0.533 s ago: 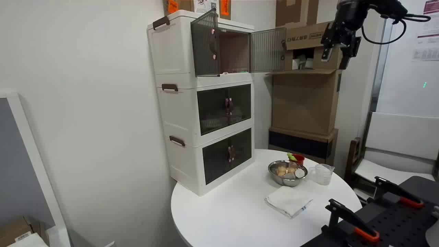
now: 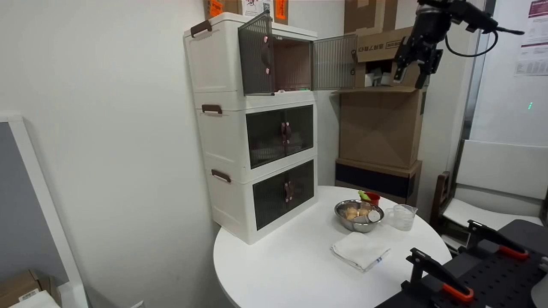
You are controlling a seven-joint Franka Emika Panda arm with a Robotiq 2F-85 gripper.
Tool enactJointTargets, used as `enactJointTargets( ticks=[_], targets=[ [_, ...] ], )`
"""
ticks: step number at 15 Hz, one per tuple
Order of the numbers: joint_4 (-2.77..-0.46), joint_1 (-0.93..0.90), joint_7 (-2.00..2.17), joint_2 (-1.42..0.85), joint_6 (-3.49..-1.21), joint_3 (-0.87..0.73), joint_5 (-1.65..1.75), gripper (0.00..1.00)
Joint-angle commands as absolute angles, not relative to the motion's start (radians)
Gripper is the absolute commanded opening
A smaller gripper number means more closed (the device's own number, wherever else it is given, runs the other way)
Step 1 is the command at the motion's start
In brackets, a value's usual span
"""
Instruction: Put the silver bowl inside the top cabinet
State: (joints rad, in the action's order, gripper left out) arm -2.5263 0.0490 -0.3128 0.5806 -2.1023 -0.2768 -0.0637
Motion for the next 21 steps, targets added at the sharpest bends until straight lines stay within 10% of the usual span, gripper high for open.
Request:
enactJointTargets(
  ticks=[1,10,21],
  targets=[
    [-2.565,0.049,-0.404,0.446,-2.380,-0.272,-0.024,1.00],
    [-2.417,-0.270,-0.925,-0.023,-2.698,-0.479,-0.609,1.00],
    [-2.023,-0.107,-1.423,-0.596,-2.760,-0.301,-1.410,1.00]
  ],
)
